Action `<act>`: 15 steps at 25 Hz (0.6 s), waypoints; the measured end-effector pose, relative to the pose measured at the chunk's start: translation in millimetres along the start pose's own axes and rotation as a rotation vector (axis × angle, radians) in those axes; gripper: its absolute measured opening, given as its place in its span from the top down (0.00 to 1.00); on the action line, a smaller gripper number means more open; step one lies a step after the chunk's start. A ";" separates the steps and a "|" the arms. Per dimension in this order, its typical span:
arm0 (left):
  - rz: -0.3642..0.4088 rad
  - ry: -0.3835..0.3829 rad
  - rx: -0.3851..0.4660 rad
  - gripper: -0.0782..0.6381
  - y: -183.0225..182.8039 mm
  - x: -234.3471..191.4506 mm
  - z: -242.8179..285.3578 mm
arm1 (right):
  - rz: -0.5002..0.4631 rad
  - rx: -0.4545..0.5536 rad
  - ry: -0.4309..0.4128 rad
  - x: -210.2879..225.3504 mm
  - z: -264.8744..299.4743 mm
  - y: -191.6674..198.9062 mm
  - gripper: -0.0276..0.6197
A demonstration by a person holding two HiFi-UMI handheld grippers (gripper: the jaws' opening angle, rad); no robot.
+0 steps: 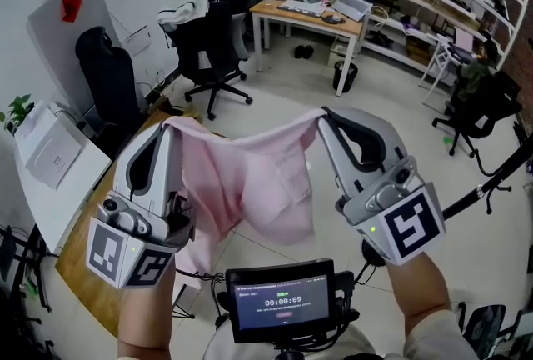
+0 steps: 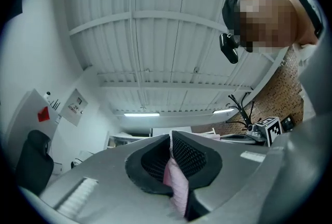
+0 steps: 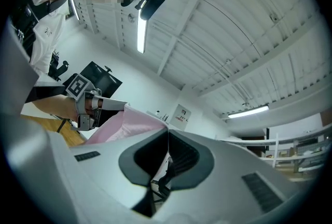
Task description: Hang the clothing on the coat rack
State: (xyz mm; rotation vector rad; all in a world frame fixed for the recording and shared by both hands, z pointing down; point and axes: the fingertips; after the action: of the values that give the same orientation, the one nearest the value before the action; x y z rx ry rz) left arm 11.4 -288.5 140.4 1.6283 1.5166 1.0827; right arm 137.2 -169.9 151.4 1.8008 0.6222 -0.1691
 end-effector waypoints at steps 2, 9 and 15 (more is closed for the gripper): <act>-0.006 0.020 0.004 0.88 1.9 7.4 12.1 | -0.008 -0.005 0.014 12.0 -6.5 -0.2 0.95; -0.025 0.082 0.024 0.88 11.7 35.6 54.0 | -0.040 -0.012 0.058 53.7 -29.1 2.6 0.95; -0.064 0.139 0.034 0.88 23.9 57.5 78.7 | -0.047 -0.022 0.100 76.9 -49.2 5.3 0.95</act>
State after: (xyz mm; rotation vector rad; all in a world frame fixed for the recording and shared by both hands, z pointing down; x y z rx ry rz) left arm 91.7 -228.6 134.4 1.5435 1.6737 1.1608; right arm 195.4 -100.3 139.7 1.7822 0.7352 -0.1040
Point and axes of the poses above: the fingertips, and each gripper's own axes: z forward along the fingers, x to its right, y out of its underside, and after that the axes turned 12 degrees about y, right-handed
